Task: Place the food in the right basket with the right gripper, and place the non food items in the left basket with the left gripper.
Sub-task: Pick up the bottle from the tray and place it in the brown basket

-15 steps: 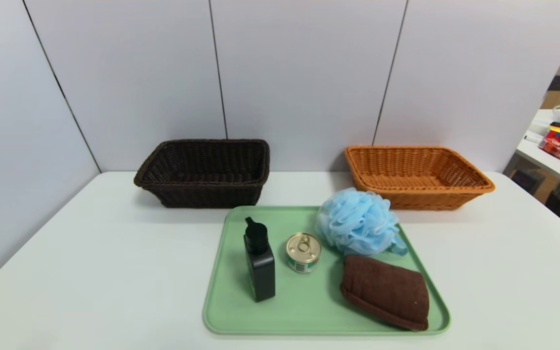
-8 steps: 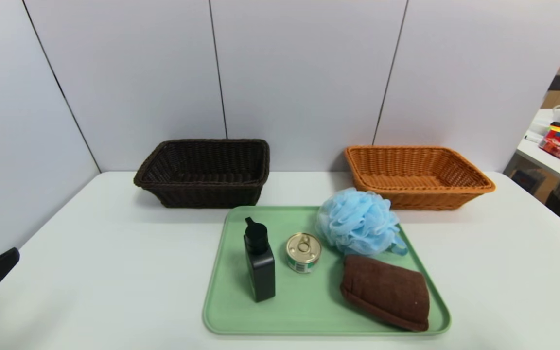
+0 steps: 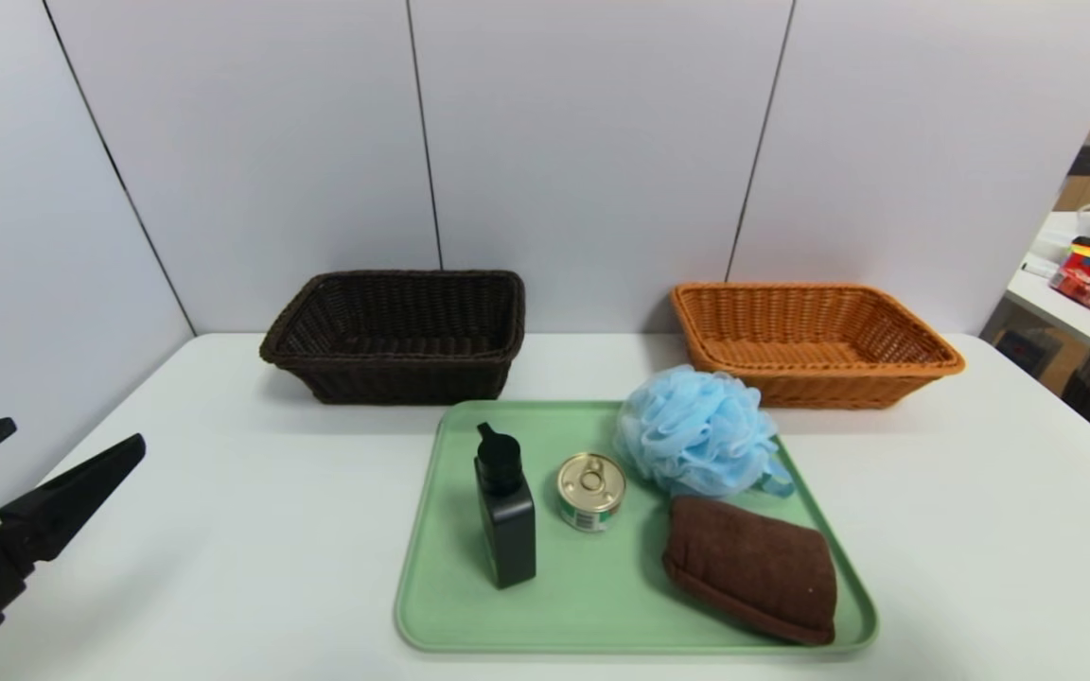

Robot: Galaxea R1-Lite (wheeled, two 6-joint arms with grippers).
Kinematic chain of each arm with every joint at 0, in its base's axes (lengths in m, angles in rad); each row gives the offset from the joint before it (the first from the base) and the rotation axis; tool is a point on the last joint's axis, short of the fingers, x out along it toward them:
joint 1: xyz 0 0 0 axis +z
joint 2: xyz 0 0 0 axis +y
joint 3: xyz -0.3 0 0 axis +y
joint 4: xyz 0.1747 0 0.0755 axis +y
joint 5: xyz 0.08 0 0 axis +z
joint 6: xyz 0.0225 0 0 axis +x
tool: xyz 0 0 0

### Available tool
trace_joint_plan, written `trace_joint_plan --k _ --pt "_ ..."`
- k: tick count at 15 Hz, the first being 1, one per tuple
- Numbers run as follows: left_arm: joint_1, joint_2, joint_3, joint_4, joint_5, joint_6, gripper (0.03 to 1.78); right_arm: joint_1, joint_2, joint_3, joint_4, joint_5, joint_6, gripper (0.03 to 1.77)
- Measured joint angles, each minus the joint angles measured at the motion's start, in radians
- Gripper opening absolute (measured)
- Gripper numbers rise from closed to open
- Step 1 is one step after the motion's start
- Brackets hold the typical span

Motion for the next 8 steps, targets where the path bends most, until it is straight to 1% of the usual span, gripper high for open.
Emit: trace_joint_plan --k 2,5,8 --pt "-0.027 0.025 0.033 -0.033 0.001 0.0 1.69 0.014 0.013 0.037 -0.063 -0.001 -0.001 1.7" --pt "-0.054 0.051 0.063 -0.042 0.003 0.001 1.69 0.031 0.026 0.066 -0.067 -0.001 0.001 1.7" --pt "-0.116 0.055 0.071 -0.041 0.003 0.001 1.69 0.043 0.027 0.087 -0.068 0.0 0.0 1.7"
